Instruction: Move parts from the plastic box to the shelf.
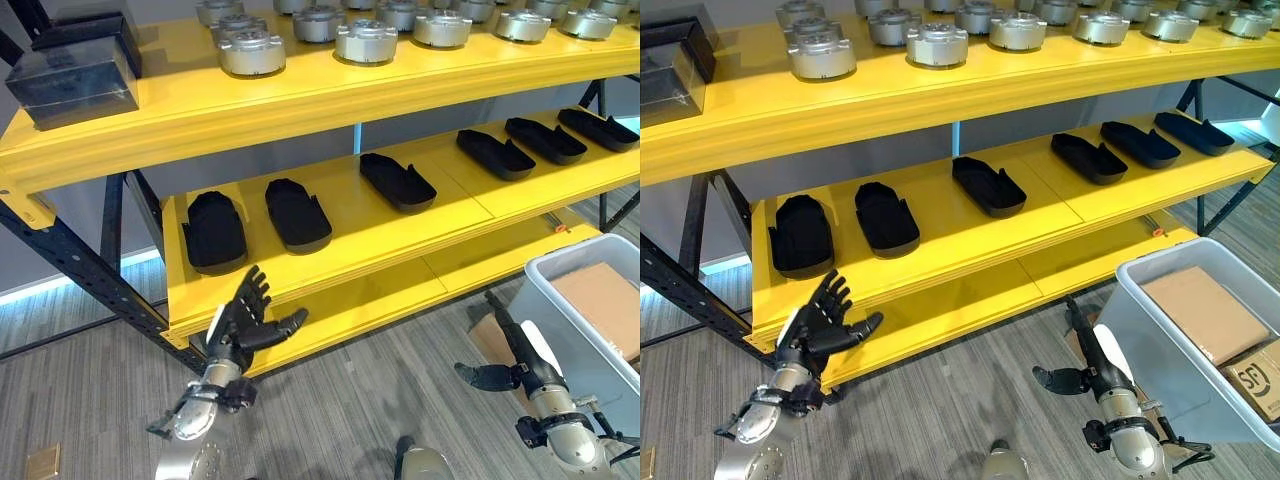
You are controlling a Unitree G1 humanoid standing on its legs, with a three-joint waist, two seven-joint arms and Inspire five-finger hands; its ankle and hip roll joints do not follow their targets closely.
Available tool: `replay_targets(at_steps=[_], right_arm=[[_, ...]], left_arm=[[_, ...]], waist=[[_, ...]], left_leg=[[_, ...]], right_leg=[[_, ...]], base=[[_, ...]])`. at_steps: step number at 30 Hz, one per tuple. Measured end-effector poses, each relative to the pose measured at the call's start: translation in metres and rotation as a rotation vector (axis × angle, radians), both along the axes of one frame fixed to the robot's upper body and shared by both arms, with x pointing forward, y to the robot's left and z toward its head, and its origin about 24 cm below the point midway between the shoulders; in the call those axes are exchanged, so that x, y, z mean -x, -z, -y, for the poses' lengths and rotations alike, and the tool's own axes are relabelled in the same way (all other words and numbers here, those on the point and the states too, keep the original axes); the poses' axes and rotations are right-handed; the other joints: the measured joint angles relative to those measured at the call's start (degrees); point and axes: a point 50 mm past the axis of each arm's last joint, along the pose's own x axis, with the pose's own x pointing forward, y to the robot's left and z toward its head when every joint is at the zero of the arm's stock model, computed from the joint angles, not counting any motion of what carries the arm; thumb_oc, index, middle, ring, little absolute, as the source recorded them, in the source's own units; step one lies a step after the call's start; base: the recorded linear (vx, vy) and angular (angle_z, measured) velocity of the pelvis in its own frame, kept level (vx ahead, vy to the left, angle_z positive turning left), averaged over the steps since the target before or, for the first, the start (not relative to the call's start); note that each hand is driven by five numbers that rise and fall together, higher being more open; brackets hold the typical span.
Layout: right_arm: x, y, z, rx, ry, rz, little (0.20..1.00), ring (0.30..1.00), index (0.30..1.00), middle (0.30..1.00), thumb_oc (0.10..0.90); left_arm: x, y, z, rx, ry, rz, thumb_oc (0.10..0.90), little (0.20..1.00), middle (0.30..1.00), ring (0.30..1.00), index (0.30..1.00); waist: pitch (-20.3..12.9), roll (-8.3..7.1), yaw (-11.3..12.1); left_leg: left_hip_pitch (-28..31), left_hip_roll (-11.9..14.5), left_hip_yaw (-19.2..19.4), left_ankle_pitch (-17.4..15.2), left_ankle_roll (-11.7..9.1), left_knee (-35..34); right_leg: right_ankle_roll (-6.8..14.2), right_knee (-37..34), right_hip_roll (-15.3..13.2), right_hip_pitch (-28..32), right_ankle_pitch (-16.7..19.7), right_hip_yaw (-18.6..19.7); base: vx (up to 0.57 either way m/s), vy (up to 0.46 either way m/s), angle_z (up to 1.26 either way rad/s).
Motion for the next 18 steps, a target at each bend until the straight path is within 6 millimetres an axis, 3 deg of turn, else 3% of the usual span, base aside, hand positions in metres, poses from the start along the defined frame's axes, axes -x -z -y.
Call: replay_targets(at_steps=[1, 2, 3, 4, 5, 6, 7, 8, 9, 11, 12, 13, 15, 17, 18], right_arm=[[0.001, 0.000, 0.000, -0.024, 0.002, 0.000, 1.000, 1.000, 1.000, 1.000, 0.900], [0.002, 0.001, -0.001, -0.075, 0.009, -0.001, 1.000, 1.000, 1.000, 1.000, 0.900], [0.002, 0.002, -0.002, -0.106, 0.017, 0.000, 1.000, 1.000, 1.000, 1.000, 0.900], [0.004, 0.005, -0.004, -0.176, 0.037, 0.002, 1.000, 1.000, 1.000, 1.000, 0.900], [0.004, 0.007, -0.007, -0.210, 0.039, -0.001, 1.000, 1.000, 1.000, 1.000, 0.900], [0.004, 0.010, -0.011, -0.253, 0.034, -0.008, 1.000, 1.000, 1.000, 1.000, 0.900], [0.004, 0.011, -0.013, -0.285, 0.032, -0.011, 1.000, 1.000, 1.000, 1.000, 0.900], [0.007, 0.012, -0.012, -0.298, 0.036, -0.017, 1.000, 1.000, 1.000, 1.000, 0.900], [0.010, 0.014, -0.011, -0.338, 0.063, -0.019, 1.000, 1.000, 1.000, 1.000, 0.900], [0.017, 0.018, -0.013, -0.414, 0.094, -0.024, 1.000, 1.000, 1.000, 1.000, 0.900], [0.019, 0.020, -0.014, -0.445, 0.109, -0.028, 1.000, 1.000, 1.000, 1.000, 0.900], [0.020, 0.024, -0.017, -0.503, 0.138, -0.023, 1.000, 1.000, 1.000, 1.000, 0.900], [0.025, 0.033, -0.025, -0.562, 0.159, -0.055, 1.000, 1.000, 1.000, 1.000, 0.900], [0.026, 0.036, -0.029, -0.586, 0.152, -0.071, 1.000, 1.000, 1.000, 1.000, 0.900], [0.028, 0.039, -0.034, -0.616, 0.156, -0.078, 1.000, 1.000, 1.000, 1.000, 0.900]], left_arm=[[0.006, 0.005, 0.002, 0.025, 0.003, -0.024, 0.900, 1.000, 1.000, 1.000, 1.000], [0.014, 0.018, 0.008, 0.053, 0.018, -0.090, 0.900, 1.000, 1.000, 1.000, 1.000], [0.014, 0.021, 0.009, 0.051, 0.027, -0.102, 0.900, 1.000, 1.000, 1.000, 1.000], [0.015, 0.025, 0.010, 0.058, 0.025, -0.118, 0.900, 1.000, 1.000, 1.000, 1.000], [0.016, 0.026, 0.009, 0.058, 0.023, -0.123, 0.900, 1.000, 1.000, 1.000, 1.000], [0.017, 0.028, 0.010, 0.061, 0.021, -0.135, 0.900, 1.000, 1.000, 1.000, 1.000], [0.017, 0.029, 0.010, 0.059, 0.026, -0.138, 0.900, 1.000, 1.000, 1.000, 1.000], [0.015, 0.029, 0.011, 0.060, 0.029, -0.134, 0.900, 1.000, 1.000, 1.000, 1.000], [0.008, 0.026, 0.012, 0.062, 0.035, -0.114, 0.900, 1.000, 1.000, 1.000, 1.000], [-0.006, 0.016, 0.013, 0.059, 0.041, -0.056, 0.900, 1.000, 1.000, 1.000, 1.000], [-0.008, 0.014, 0.015, 0.063, 0.044, -0.047, 0.900, 1.000, 1.000, 1.000, 1.000], [-0.013, 0.012, 0.016, 0.063, 0.048, -0.036, 0.900, 1.000, 1.000, 1.000, 1.000], [-0.012, 0.017, 0.014, 0.055, 0.041, -0.057, 0.900, 1.000, 1.000, 1.000, 1.000], [-0.009, 0.019, 0.012, 0.047, 0.033, -0.070, 0.900, 1.000, 1.000, 1.000, 1.000], [-0.005, 0.021, 0.008, 0.032, 0.030, -0.084, 0.900, 1.000, 1.000, 1.000, 1.000]], waist=[[-0.07, 0.23, 0.24], [-0.28, 0.58, 1.53], [-0.38, 0.20, 1.13], [-0.43, -0.40, 0.70], [-0.47, -1.12, 1.43], [-0.20, -3.17, 3.10], [-0.21, -3.79, 3.11], [-0.62, -3.91, 2.60], [-1.00, -4.73, 2.59], [-1.54, -4.84, 0.96], [-2.06, -4.60, 0.67], [-2.71, -4.27, -0.16], [-4.40, -6.07, -0.60], [-5.22, -6.20, -1.63], [-6.11, -7.51, -1.79]], left_leg=[[0.49, 0.73, -0.22, 0.67, -0.14, -0.01], [-0.25, 1.70, -0.44, 3.82, 0.62, 0.04], [-1.08, 1.75, -0.16, 5.82, 0.15, 0.61], [-2.88, 1.61, -0.07, 10.11, 1.46, 0.66], [-2.71, 0.83, -0.50, 11.78, 2.61, 0.25], [-3.79, -1.59, -2.60, 10.02, 3.21, 3.41], [-4.86, -4.73, -4.24, 5.74, 2.80, 7.31], [-5.51, -7.17, -5.17, 3.66, 2.45, 9.49], [-7.69, -10.34, -3.17, -1.92, 4.19, 16.57], [-7.59, -12.51, 2.62, -8.70, 8.02, 18.59], [-7.00, -13.10, 3.75, -10.11, 8.41, 16.00], [-6.62, -14.06, 4.51, -11.52, 7.43, 12.89], [-5.56, -17.32, 5.71, -10.37, 8.80, 6.87], [-3.93, -18.67, 7.47, -5.55, 9.76, 0.58], [-2.82, -20.54, 8.18, -3.72, 10.52, -2.32]], right_leg=[[-0.22, 0.27, 0.70, 0.04, -0.58, -0.08], [-1.15, 0.98, 1.89, 0.17, -1.39, -0.74], [-1.66, 0.98, 1.69, -0.14, -1.80, -1.24], [-2.43, -0.34, 1.76, 0.65, -1.52, -2.51], [-3.08, -1.30, 1.64, 0.56, -1.22, -2.08], [-3.36, -3.64, 0.30, 1.44, 0.05, -0.86], [-3.23, -6.48, -0.11, 2.81, 0.66, -1.05], [-3.23, -8.11, -0.33, 3.17, 1.18, -1.44], [-3.43, -10.00, -1.71, 3.74, 3.38, -1.75], [-2.43, -12.30, -2.12, 3.59, 5.10, -3.70], [-2.07, -11.95, -2.17, 2.81, 5.34, -3.55], [-1.28, -11.93, -2.49, 1.99, 5.91, -3.20], [1.24, -16.90, -3.49, 2.22, 5.88, -1.53], [0.35, -17.86, -4.13, 2.88, 7.11, 0.01], [0.19, -18.12, -5.40, 4.16, 7.64, 0.93]], base=[[-0.12, -0.145, 0.01], [-0.13, -0.140, 0.11], [-0.20, -0.213, 0.46], [-0.12, -0.094, 0.46], [-0.14, -0.113, 0.13], [-0.11, -0.044, -0.17], [-0.11, -0.048, -0.07], [-0.09, -0.001, 0.21], [0.03, 0.148, 0.33], [0.05, 0.218, 0.31], [0.08, 0.252, 0.18], [0.09, 0.230, 0.01], [0.09, 0.231, -0.14], [0.05, 0.143, -0.07], [0.02, 0.085, -0.01]])
